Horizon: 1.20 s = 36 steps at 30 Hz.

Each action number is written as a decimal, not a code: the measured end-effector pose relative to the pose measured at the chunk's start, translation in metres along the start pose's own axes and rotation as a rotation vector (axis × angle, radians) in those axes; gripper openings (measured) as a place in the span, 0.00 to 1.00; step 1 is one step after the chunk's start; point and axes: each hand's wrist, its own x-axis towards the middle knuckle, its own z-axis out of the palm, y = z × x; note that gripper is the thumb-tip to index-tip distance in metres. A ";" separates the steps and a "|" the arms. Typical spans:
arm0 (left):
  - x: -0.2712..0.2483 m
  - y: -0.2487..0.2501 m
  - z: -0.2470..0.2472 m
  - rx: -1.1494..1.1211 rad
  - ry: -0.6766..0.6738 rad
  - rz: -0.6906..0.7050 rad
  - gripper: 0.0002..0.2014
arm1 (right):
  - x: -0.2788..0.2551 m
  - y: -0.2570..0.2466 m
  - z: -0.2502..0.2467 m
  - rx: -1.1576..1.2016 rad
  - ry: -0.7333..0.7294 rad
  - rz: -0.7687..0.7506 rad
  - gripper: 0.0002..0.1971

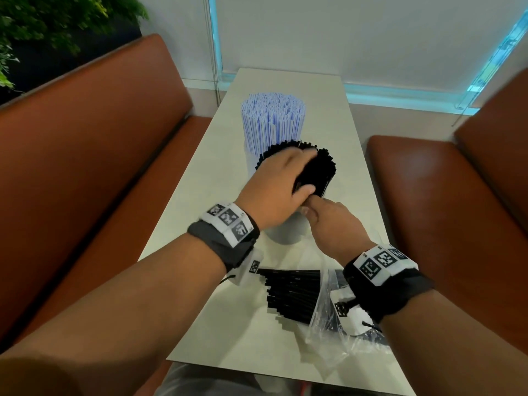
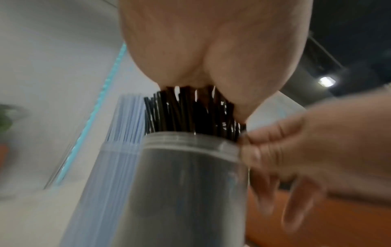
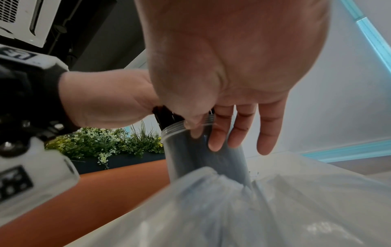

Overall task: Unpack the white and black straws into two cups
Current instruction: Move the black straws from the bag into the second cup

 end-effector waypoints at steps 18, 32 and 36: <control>0.006 -0.017 0.028 0.359 0.004 -0.057 0.25 | 0.002 0.001 -0.002 -0.043 -0.025 0.000 0.14; -0.045 0.011 -0.016 -0.129 0.376 -0.039 0.23 | -0.020 -0.006 -0.007 -0.085 0.112 0.019 0.16; -0.092 0.020 0.008 -0.218 0.140 -0.198 0.07 | -0.055 0.000 0.010 -0.178 0.037 0.265 0.28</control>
